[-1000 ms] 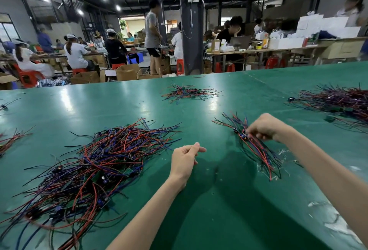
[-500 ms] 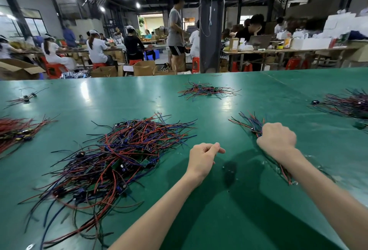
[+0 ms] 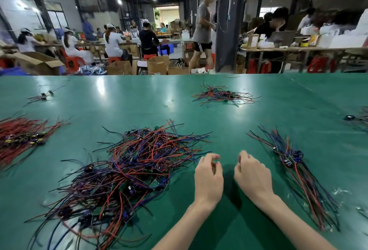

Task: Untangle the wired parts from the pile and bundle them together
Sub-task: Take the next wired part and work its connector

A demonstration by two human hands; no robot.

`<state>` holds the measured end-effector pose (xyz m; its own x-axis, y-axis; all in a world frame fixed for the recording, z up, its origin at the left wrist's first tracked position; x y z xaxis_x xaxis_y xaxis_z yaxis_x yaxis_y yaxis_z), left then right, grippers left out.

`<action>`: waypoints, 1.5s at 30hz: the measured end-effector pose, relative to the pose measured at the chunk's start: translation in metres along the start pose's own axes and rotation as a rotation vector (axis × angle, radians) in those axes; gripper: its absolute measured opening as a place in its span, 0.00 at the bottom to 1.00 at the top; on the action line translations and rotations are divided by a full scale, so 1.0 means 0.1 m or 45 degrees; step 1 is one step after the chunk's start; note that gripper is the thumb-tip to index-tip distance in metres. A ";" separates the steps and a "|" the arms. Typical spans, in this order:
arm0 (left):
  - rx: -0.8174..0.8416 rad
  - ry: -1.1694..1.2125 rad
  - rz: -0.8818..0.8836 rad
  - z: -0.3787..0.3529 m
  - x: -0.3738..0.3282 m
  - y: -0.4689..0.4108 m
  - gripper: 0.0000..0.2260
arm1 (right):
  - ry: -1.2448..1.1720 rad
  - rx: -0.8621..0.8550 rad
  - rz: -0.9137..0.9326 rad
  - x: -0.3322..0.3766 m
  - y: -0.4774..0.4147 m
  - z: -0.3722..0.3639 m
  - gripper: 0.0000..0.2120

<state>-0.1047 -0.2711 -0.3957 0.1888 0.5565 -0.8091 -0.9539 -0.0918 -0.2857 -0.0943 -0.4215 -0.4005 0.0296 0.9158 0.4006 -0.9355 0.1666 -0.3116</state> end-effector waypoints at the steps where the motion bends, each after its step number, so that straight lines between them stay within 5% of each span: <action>1: 0.000 0.013 0.014 -0.01 0.01 0.00 0.06 | -0.012 -0.003 0.008 0.00 -0.01 -0.01 0.04; 5: -0.038 -0.070 -0.060 0.10 -0.06 0.04 0.03 | -0.006 -0.007 0.058 0.05 -0.02 -0.01 0.04; 9: -0.313 -0.855 -0.327 0.65 -0.24 -0.05 0.05 | -0.029 -0.003 0.095 0.09 0.05 0.03 0.03; 12: -0.496 -1.258 0.077 1.35 0.08 -0.27 0.10 | -0.002 0.026 0.122 0.15 0.13 0.04 0.04; 15: -0.272 -1.398 0.487 1.72 0.54 -0.35 0.15 | 0.016 0.046 0.154 0.19 0.19 0.04 0.03; 17: -0.088 -1.470 0.571 1.72 0.71 -0.39 0.16 | 0.015 0.056 0.168 0.21 0.19 0.04 0.02; 24: 0.250 -1.367 0.424 1.73 0.68 -0.55 0.14 | -0.021 0.045 0.189 0.22 0.23 0.05 0.02; 28: 0.441 -1.239 0.326 1.77 0.60 -0.59 0.03 | -0.022 0.047 0.199 0.22 0.23 0.04 0.04; 31: 0.385 -1.143 0.273 1.84 0.55 -0.67 0.04 | -0.030 0.046 0.199 0.22 0.22 0.04 0.04; 34: -0.090 -0.935 0.030 2.00 0.24 -0.81 0.07 | -0.026 0.045 0.207 0.24 0.22 0.03 0.04; 37: -0.499 -0.828 -0.536 1.88 -0.38 -0.66 0.07 | -0.023 0.045 0.221 0.25 0.21 0.03 0.04; 42: -0.526 -0.648 -1.037 1.19 -0.82 -0.06 0.10 | -0.116 0.024 0.358 0.40 0.28 0.08 0.04; 45: -0.327 -0.582 -1.041 0.77 -0.71 0.13 0.12 | -0.736 0.156 0.337 0.50 0.35 0.07 0.05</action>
<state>-0.1488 -0.2487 -0.3027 0.6101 0.7908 -0.0492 -0.4782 0.3180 -0.8186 -0.1277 -0.3731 -0.3850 -0.3701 0.5701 0.7335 -0.9196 -0.1124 -0.3765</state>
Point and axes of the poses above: each hand's wrist, its own y-axis away from the middle knuckle, its own z-axis out of the back of the hand, x = y × z, the point moved 10 cm from there along -y, towards the middle knuckle, and after that the axes turned 10 degrees about -y, right-handed, at the moved point
